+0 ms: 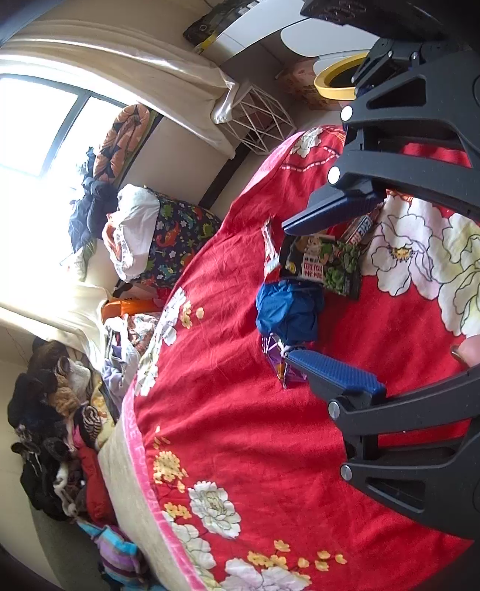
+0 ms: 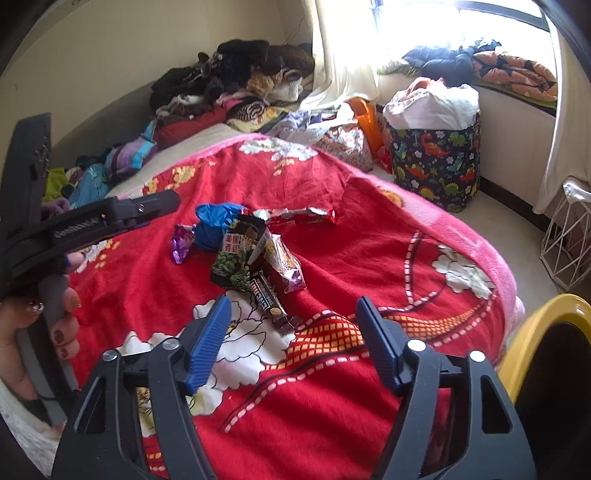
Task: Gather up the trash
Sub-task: 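Grasp the blue plastic bag with the left tool while the right tool grasps the shiny patterned wrapper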
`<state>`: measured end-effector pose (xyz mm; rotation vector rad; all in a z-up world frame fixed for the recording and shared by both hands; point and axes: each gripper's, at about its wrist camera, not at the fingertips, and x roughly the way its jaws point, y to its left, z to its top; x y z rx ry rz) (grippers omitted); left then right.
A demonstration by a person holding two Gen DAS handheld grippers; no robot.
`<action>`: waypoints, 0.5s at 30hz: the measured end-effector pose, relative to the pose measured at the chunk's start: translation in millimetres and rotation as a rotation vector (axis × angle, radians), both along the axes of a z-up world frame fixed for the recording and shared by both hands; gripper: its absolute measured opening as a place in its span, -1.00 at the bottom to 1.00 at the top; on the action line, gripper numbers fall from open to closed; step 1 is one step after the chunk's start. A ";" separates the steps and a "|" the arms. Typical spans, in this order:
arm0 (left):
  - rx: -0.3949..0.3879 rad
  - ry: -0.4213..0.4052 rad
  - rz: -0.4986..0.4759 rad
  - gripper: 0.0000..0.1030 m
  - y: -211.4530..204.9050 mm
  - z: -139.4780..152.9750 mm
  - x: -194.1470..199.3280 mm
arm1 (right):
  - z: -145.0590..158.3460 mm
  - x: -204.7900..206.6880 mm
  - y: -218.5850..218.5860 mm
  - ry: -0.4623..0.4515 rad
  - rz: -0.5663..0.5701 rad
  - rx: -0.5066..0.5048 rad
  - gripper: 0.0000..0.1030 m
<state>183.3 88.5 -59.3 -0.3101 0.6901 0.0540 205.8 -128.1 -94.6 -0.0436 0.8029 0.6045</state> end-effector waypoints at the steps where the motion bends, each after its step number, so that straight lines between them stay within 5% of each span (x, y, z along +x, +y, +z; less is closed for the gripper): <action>1: -0.006 0.008 0.007 -0.01 3.8 -2.7 2.6 | -4.7 5.9 5.2 0.013 0.008 -0.010 0.09; 13: 0.007 0.089 -0.006 -0.23 18.5 -24.1 38.5 | -33.2 52.5 43.8 0.064 0.047 -0.119 -0.20; 15: 0.011 0.102 -0.012 -0.23 16.8 -27.7 44.9 | -37.8 56.7 48.3 0.079 0.062 -0.130 -0.53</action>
